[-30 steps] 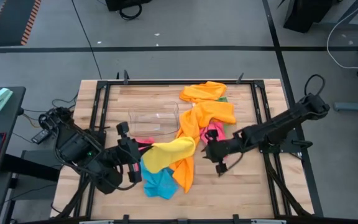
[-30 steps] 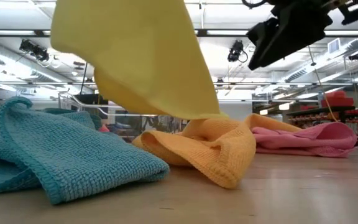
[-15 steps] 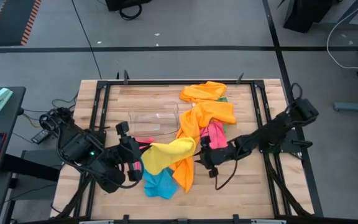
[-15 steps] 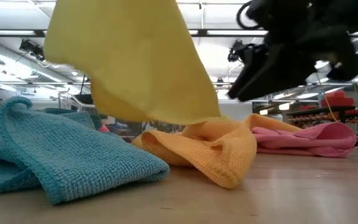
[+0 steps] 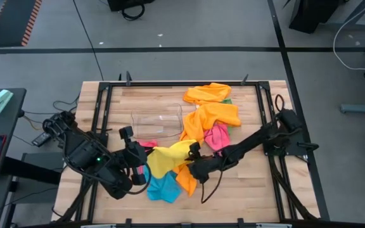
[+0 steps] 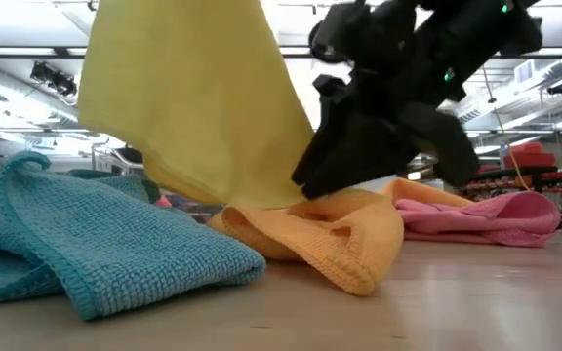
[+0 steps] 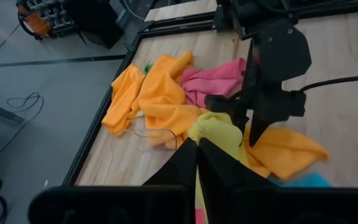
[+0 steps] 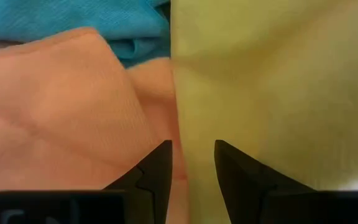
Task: Fold microfiber towels
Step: Fold the yellow microfiber cloth
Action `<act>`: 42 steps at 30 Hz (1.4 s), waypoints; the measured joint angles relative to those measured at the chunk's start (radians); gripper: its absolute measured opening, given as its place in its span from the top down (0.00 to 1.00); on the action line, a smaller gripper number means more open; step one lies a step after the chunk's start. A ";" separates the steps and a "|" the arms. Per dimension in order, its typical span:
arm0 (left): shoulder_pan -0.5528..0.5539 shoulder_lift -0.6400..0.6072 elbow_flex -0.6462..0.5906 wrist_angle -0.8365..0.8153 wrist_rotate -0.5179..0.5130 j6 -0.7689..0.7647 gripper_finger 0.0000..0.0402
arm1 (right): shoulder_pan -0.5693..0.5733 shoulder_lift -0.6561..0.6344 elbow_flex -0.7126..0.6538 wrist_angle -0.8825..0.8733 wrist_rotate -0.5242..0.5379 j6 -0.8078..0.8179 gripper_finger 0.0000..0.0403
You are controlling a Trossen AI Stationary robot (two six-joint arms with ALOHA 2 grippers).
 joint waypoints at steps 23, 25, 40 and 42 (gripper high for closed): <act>0.000 0.000 0.000 -0.034 0.009 -0.027 0.96 | -0.033 -0.037 -0.006 -0.060 0.029 -0.020 0.91; 0.000 0.000 0.000 -0.036 0.009 -0.027 0.94 | -0.027 -0.068 -0.006 -0.067 0.020 -0.017 0.91; 0.024 0.001 -0.196 -0.013 0.009 -0.073 0.95 | 0.039 -0.354 -0.006 -0.289 -0.141 0.138 0.91; 0.030 0.001 -0.259 0.021 0.008 -0.084 0.94 | 0.054 -0.388 -0.006 -0.323 -0.142 0.154 0.91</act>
